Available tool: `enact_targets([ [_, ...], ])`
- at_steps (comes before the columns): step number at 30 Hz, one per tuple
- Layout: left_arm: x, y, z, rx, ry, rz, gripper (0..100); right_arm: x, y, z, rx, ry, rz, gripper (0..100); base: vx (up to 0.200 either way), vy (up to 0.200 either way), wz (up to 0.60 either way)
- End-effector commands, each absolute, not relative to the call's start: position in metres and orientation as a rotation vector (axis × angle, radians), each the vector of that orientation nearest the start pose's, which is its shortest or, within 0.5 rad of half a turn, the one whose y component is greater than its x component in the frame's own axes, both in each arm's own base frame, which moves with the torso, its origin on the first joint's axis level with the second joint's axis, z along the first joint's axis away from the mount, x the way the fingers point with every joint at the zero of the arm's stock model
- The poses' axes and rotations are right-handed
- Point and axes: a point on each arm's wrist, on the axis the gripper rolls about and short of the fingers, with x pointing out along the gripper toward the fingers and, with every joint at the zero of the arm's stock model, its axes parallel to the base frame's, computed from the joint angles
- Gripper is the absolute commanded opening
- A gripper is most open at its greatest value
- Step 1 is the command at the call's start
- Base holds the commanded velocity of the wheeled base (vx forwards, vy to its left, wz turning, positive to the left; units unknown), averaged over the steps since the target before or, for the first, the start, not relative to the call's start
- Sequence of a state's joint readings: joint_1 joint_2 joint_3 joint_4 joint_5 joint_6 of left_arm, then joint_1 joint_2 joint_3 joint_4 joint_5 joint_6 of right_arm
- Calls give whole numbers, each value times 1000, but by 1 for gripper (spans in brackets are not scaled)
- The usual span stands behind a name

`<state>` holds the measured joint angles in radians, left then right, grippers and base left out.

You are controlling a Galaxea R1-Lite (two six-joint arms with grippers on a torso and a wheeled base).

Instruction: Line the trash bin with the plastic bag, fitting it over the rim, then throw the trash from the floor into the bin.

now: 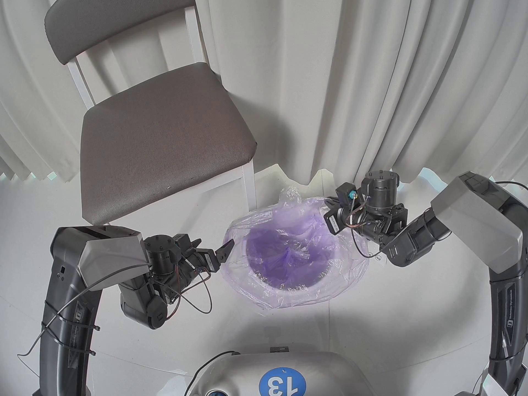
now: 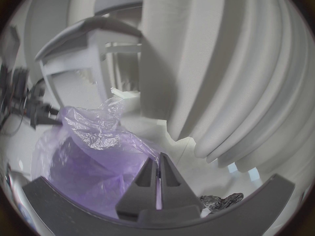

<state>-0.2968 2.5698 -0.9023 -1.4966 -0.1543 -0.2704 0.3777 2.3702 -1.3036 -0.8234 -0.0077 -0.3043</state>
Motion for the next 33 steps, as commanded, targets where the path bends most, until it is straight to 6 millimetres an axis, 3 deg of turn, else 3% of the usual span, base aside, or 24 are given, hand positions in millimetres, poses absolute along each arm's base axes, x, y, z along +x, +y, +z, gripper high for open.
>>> enact_targets([
  [1, 395, -123, -45, -253, 241, -415, 100, 448, 169, 76, -277, 155, 373, 0, 0, 0, 0],
  [8, 400, -117, -42, -258, 227, -400, 100, 461, 176, 87, -111, 110, 365, 0, 0, 0, 0],
  [21, 413, -119, -29, -268, 147, -339, 100, 471, 197, 64, -91, 54, 394, 0, 0, 0, 0],
  [26, 420, -131, -23, -301, 100, -302, 100, 472, 194, 69, -86, 38, 384, 0, 0, 0, 0],
  [33, 422, -130, -24, -309, 100, -293, 100, 478, 177, 66, -87, 47, 350, 0, 0, 0, 0],
])
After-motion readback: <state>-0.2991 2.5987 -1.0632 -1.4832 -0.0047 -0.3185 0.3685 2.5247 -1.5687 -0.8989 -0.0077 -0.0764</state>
